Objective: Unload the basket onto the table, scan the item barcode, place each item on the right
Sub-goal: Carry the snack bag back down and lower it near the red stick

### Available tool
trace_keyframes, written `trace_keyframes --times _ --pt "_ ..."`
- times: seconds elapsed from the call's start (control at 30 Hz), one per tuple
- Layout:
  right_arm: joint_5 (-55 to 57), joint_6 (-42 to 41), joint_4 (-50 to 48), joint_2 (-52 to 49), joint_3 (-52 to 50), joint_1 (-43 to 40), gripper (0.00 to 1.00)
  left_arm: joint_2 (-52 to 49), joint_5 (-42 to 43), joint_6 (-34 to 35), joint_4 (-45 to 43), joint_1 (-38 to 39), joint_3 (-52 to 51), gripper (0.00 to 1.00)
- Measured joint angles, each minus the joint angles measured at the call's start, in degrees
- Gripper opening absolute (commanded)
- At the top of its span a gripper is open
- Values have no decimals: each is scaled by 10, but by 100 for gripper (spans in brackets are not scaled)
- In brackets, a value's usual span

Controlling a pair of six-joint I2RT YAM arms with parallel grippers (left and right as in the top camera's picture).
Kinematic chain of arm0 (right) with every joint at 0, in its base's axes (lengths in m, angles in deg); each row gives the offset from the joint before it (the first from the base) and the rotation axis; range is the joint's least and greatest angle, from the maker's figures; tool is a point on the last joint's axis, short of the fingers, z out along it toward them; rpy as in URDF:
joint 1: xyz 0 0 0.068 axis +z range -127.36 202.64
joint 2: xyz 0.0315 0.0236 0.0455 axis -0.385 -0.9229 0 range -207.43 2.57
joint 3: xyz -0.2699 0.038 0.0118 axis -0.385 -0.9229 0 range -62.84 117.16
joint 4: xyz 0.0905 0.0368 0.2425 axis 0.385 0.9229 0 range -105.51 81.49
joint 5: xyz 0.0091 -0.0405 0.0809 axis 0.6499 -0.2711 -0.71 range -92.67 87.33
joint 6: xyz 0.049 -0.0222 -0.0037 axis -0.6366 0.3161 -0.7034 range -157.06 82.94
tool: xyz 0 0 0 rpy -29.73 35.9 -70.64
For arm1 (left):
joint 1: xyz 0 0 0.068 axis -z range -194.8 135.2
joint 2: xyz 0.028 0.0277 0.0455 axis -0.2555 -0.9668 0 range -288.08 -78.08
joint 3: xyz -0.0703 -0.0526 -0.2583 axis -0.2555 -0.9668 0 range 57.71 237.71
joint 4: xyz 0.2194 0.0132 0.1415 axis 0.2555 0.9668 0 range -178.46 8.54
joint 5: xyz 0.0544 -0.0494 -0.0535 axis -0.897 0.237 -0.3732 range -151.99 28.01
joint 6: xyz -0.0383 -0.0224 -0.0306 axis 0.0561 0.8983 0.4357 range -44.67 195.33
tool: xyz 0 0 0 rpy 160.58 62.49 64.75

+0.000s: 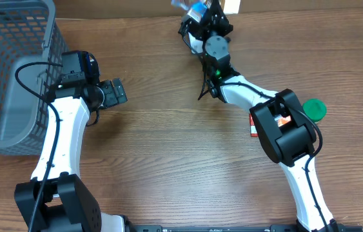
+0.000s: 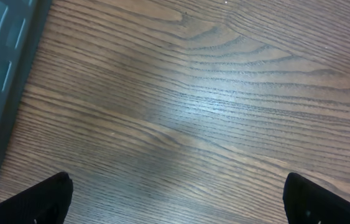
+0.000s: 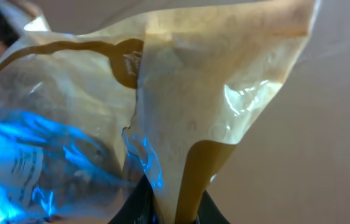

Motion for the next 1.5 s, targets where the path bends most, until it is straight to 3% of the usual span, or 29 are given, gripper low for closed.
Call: trace_keyframes --times 0.27,0.47,0.6,0.73,0.83,1.0,1.2,1.23,1.27,1.3,1.4,1.5 --pt "22 -98 180 103 0 36 3 0 0 0 0 0 0 100" --pt "64 -237 364 235 7 49 3 0 0 0 0 0 0 100" --pt "69 -402 656 316 19 42 3 0 0 0 0 0 0 100" --pt "-43 -514 936 329 17 28 4 0 0 0 0 0 0 100" --pt "-155 -548 1042 328 6 13 4 0 0 0 0 0 0 100" --pt "-289 -562 1098 328 -39 -14 4 0 0 0 0 0 0 100" --pt "-322 -484 1051 328 -134 -27 4 0 0 0 0 0 0 100" --pt "-318 -473 1029 328 -149 -27 8 0 0 0 0 0 0 100" --pt "-311 -467 1010 328 -160 -27 29 0 0 0 0 0 0 100" --pt "-306 -462 995 328 -167 -27 44 0 0 0 0 0 0 100" --pt "-294 -452 965 328 -184 -27 77 0 0 0 0 0 0 100" --pt "-287 -462 942 328 -188 -27 79 0 0 0 0 0 0 100"
